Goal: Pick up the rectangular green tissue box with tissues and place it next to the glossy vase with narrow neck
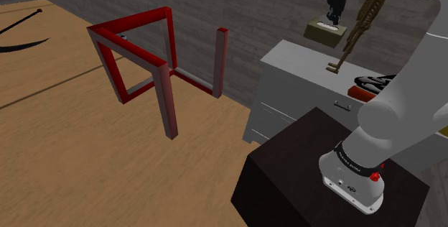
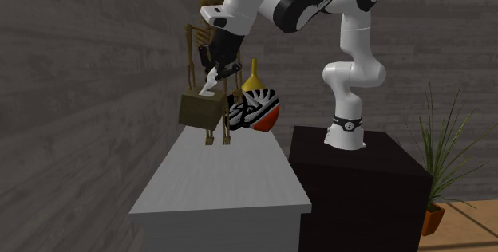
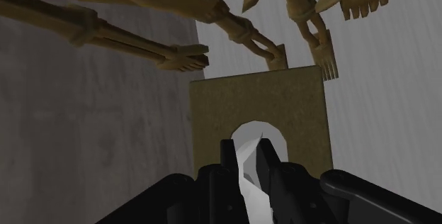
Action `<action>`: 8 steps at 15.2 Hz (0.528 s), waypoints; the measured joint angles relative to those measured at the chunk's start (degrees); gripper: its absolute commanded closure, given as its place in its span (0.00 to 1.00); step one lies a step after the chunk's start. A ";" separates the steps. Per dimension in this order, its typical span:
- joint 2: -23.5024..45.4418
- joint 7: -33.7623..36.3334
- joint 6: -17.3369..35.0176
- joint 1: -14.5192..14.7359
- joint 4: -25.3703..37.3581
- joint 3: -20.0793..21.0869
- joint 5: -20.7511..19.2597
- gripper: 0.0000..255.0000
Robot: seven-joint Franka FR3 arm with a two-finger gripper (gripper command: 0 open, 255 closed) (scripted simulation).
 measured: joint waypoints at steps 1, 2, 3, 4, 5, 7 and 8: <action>-0.11 -0.25 -0.54 0.06 0.48 0.04 0.10 1.00; -0.11 -0.67 -1.32 0.11 1.33 0.09 0.28 1.00; -0.24 -1.10 -1.87 0.08 1.88 0.08 0.40 1.00; -0.39 -1.40 -2.52 0.13 2.44 0.11 0.49 1.00; -0.59 -1.79 -3.20 0.17 3.02 0.13 0.60 1.00; -0.81 -2.56 -4.33 0.15 4.15 0.12 0.80 1.00; -0.88 -2.90 -5.07 0.22 4.88 0.16 0.91 1.00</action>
